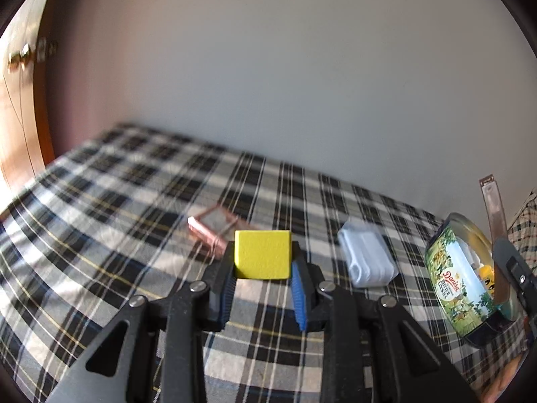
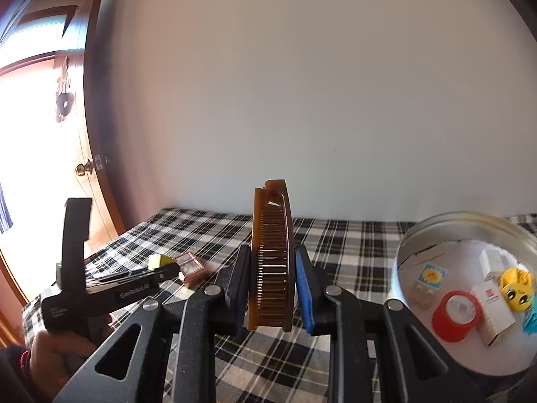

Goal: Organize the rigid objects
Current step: 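Carry yellow cube with left tool while right tool carries comb toward tin, then open left tool over tin while right tool releases brown comb into tin, then move both tools back from the tin toward the clear box and picture frame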

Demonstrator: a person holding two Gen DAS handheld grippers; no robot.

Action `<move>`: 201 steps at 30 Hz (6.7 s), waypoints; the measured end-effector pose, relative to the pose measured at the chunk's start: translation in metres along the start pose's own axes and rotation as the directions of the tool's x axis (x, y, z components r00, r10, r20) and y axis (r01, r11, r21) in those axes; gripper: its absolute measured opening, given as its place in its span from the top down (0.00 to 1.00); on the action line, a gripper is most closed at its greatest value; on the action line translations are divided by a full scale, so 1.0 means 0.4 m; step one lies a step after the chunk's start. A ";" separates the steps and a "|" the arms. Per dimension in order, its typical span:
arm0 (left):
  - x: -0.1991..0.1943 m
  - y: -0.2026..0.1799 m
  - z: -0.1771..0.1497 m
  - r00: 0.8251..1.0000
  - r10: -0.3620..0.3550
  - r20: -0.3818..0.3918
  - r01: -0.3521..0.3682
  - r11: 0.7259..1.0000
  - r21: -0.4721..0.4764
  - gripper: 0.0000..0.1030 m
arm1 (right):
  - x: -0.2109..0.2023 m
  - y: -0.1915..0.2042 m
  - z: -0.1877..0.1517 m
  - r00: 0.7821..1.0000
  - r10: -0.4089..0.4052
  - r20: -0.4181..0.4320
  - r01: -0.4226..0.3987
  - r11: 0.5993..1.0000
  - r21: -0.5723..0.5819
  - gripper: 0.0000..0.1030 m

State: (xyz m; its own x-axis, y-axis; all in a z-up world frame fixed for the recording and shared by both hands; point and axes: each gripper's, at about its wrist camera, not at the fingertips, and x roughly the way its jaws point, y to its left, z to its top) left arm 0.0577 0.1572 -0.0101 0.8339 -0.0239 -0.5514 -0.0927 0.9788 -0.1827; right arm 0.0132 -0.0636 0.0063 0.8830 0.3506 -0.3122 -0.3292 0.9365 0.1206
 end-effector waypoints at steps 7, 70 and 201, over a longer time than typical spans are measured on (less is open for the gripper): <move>-0.037 -0.082 -0.001 0.994 0.027 0.106 -0.033 0.998 0.061 0.73 | -0.055 -0.033 0.010 0.996 -0.051 0.071 0.054 0.998 -0.037 0.73; 0.043 -0.679 -0.064 0.970 -0.231 0.077 0.194 0.924 0.331 0.73 | -0.145 -0.495 0.060 0.893 -0.438 0.103 0.431 0.899 0.083 0.73; 0.052 0.098 0.071 0.914 0.400 0.073 -0.400 0.917 -0.014 0.00 | 0.109 -0.028 -0.007 0.961 -0.274 0.041 0.272 0.961 0.050 0.18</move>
State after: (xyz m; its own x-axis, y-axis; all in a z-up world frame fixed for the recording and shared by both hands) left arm 0.0868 0.2007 -0.0057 0.7647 0.3841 -0.5174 -0.4260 0.9038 0.0414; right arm 0.0545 -0.0588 -0.0112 0.9522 0.0804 -0.2948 -0.0599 0.9951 0.0782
